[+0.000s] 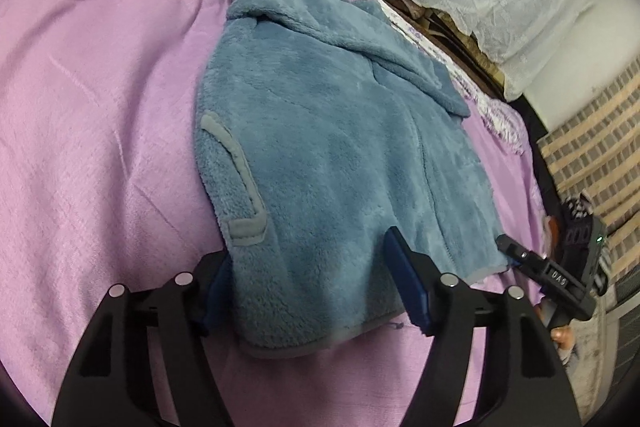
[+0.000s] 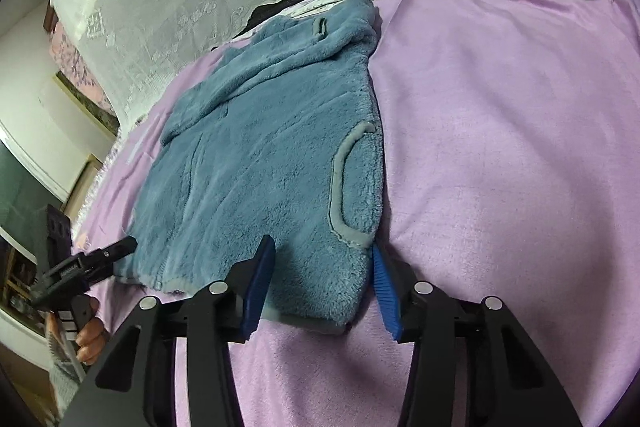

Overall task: Fold small clothes
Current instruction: 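Close the right gripper on the jacket hem, then lift the held hem with the right gripper and fold it toward the collar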

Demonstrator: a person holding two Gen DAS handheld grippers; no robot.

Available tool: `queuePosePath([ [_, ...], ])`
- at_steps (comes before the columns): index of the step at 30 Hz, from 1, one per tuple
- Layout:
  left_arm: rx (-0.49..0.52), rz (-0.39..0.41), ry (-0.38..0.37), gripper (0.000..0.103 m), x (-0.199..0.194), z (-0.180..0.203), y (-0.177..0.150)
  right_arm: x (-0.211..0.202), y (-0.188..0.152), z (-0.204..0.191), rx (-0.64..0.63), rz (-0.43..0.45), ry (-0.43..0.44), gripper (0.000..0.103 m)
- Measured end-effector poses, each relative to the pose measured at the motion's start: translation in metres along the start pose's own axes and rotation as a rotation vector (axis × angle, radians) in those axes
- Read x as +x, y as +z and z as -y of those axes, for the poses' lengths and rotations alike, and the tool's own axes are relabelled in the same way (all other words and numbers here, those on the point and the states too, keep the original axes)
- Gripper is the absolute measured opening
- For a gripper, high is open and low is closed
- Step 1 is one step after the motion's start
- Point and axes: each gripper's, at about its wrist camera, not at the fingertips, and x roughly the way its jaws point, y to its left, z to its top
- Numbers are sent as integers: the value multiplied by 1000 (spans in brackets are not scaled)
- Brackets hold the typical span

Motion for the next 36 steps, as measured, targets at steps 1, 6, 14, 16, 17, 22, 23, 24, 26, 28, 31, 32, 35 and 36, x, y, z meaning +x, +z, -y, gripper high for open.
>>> queuePosePath([
  [1, -5, -1, -2, 67, 1, -1, 1, 1, 0, 1, 11, -3, 7, 48],
  [6, 44, 22, 56, 51, 3, 8, 0, 5, 2, 3, 16, 4, -3, 17],
  [14, 7, 25, 53, 32, 1, 0, 1, -1, 3, -2, -6, 34, -6, 16],
  [16, -6, 18, 50, 37, 3, -2, 1, 6, 3, 3, 8, -1, -1, 21],
  [17, -14, 12, 37, 40, 3, -4, 1, 7, 3, 3, 5, -5, 0, 22],
  [22, 32, 22, 57, 26, -2, 3, -6, 3, -1, 0, -15, 15, -14, 16],
  [23, 51, 37, 60, 21, -4, 6, -7, 1, 0, 0, -13, 24, -11, 15],
  [24, 60, 55, 61, 17, -8, 8, -7, -1, 0, 0, -13, 37, -6, 14],
  [26, 68, 85, 62, 15, -13, 10, -8, -10, 2, -1, -13, 72, 8, 14],
  [28, 71, 111, 61, 15, -18, 11, -8, -16, 4, 0, -4, 94, 22, 13],
  [31, 72, 134, 57, 15, -25, 12, -8, -19, 5, 2, 13, 99, 36, 13],
  [32, 71, 144, 56, 15, -28, 12, -8, -20, 5, 2, 16, 101, 38, 13],
  [35, 68, 167, 44, 15, -35, 12, -10, -25, 4, 4, 23, 114, 52, 13],
  [36, 66, 174, 36, 15, -38, 13, -10, -26, 4, 4, 25, 117, 56, 13],
])
